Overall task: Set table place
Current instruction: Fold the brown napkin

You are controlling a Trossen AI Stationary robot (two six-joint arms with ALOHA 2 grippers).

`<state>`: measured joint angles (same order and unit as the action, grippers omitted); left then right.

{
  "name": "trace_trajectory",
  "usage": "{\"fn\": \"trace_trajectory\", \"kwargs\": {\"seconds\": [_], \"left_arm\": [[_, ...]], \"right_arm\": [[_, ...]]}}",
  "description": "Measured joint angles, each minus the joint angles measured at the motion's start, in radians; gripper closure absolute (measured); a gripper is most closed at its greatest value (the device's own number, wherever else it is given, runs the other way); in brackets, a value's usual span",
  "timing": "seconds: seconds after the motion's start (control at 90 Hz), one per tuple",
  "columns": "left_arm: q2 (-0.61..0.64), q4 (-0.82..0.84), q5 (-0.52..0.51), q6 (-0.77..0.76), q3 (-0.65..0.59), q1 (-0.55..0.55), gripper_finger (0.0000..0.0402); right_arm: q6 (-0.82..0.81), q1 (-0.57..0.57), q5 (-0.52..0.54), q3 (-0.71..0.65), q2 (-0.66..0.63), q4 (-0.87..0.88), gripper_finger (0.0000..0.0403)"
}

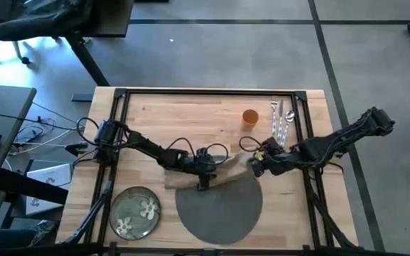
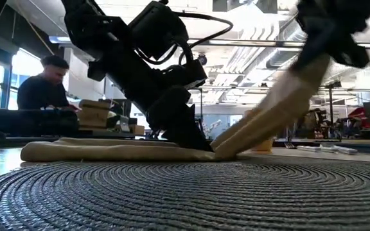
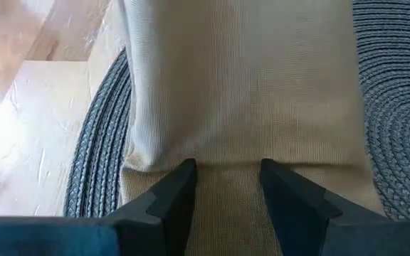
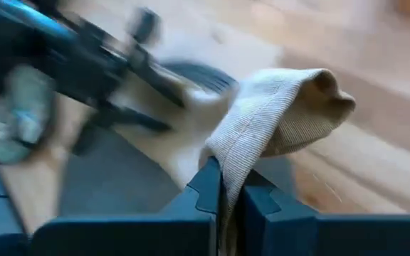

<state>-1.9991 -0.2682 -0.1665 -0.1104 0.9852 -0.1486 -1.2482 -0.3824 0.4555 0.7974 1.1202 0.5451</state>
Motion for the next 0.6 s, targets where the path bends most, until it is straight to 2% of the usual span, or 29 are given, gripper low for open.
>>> {"fn": "trace_trajectory", "kwargs": {"seconds": [0.144,0.244,0.478,0.6], "left_arm": [[0.016,0.007,-0.006,0.000,-0.001,0.000,0.0258],[0.085,0.076,-0.012,-0.001,-0.002,0.001,0.0258],[0.355,0.472,-0.023,-0.121,-0.001,-0.030,0.0258],[0.416,0.594,-0.029,-0.185,-0.051,-0.071,0.0258]], "right_arm": [[0.102,0.030,-0.026,0.007,0.033,-0.174,0.0403],[0.124,0.045,-0.049,0.008,0.057,-0.220,0.0403],[0.129,0.049,-0.066,0.007,0.095,-0.305,0.0403],[0.146,0.051,-0.065,0.007,0.123,-0.409,0.0403]]}}
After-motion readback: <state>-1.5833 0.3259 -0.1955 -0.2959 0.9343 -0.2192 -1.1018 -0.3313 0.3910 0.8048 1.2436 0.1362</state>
